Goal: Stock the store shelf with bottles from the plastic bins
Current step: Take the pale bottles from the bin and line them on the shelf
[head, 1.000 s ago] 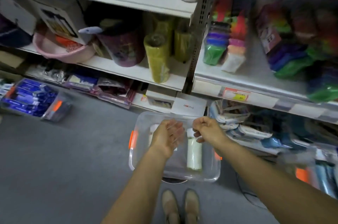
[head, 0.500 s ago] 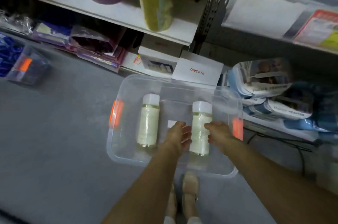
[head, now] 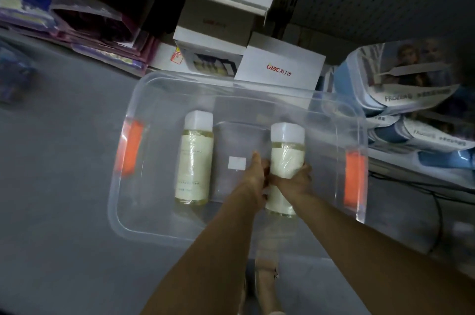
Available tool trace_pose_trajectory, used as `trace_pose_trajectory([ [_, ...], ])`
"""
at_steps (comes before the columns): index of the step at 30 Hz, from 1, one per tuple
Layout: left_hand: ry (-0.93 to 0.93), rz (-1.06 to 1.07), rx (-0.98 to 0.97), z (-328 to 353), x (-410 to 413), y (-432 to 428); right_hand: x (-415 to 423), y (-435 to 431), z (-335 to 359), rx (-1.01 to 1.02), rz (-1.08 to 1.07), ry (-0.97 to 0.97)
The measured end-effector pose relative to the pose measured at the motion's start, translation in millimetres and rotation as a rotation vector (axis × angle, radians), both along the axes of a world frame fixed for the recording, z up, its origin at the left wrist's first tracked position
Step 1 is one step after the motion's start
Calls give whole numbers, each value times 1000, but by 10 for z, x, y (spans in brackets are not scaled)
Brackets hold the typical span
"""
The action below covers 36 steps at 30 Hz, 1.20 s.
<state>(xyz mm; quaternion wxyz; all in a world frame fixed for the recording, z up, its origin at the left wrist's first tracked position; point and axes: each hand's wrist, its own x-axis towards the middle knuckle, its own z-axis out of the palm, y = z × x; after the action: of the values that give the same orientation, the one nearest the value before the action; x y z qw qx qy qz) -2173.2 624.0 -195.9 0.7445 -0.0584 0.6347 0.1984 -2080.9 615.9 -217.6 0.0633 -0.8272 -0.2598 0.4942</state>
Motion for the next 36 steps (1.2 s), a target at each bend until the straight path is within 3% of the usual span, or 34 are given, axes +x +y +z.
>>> trace_pose_trajectory([
  [8,-15,11,-8,236,-53,-5,66,42,278,24,-40,113],
  [22,-57,205,191,1873,-584,114,40,96,2247,-135,-96,828],
  [29,-199,269,308,2820,-801,182,-113,162,3307,-119,13,912],
  [36,-220,303,450,3703,-992,122,-236,138,4173,-61,61,959],
])
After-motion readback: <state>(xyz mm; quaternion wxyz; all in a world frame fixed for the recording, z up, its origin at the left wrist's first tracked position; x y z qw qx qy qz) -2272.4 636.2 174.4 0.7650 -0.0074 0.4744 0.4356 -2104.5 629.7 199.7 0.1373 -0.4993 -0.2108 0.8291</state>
